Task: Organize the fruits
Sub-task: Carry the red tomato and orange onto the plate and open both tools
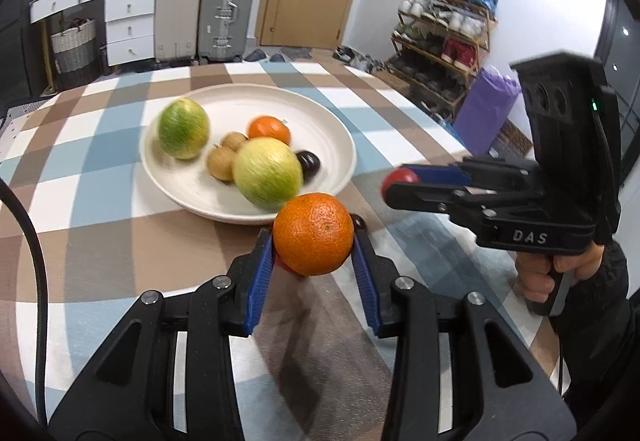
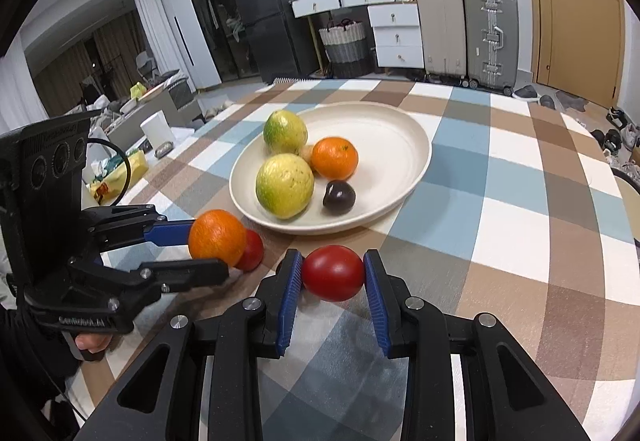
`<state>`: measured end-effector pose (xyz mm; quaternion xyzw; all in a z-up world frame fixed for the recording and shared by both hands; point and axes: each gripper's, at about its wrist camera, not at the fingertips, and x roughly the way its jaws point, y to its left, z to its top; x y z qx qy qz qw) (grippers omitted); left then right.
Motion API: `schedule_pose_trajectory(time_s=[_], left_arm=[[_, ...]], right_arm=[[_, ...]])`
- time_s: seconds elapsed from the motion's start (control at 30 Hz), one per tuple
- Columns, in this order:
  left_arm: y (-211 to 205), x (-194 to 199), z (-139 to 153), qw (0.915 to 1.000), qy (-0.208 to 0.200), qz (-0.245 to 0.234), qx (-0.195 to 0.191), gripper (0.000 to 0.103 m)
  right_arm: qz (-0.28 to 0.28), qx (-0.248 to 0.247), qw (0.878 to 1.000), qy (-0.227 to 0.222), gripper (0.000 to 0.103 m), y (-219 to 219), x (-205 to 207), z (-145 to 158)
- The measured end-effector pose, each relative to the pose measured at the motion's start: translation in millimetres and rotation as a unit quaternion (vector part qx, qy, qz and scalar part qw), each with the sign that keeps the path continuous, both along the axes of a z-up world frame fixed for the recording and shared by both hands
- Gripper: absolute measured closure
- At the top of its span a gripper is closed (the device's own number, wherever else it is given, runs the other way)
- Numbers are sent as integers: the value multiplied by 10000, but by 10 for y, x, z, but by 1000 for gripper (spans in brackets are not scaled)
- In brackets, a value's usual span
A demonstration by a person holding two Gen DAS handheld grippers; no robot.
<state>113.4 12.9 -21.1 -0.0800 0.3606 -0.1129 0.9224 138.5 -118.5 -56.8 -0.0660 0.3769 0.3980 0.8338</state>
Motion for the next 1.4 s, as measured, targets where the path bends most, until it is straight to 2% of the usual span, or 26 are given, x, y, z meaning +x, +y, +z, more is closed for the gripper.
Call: schedule_pose_trajectory(time_s=[0.3, 0.53, 0.93, 1.4], left_arm=[[380, -15, 102, 9967, -251, 777, -31, 67], [513, 77, 103, 9933, -266, 1104, 224, 67], [595, 339, 128, 9907, -312, 1267, 376, 67], [651, 555, -29, 9932, -207, 1121, 236, 67]], right_arm=[[-299, 195, 9992, -167, 70, -49, 33, 62], [-428, 204, 9988, -103, 70, 20, 131, 54], [-684, 280, 9972, -120, 70, 72, 325, 133], [-1001, 501, 9937, -8, 70, 213, 685, 141]])
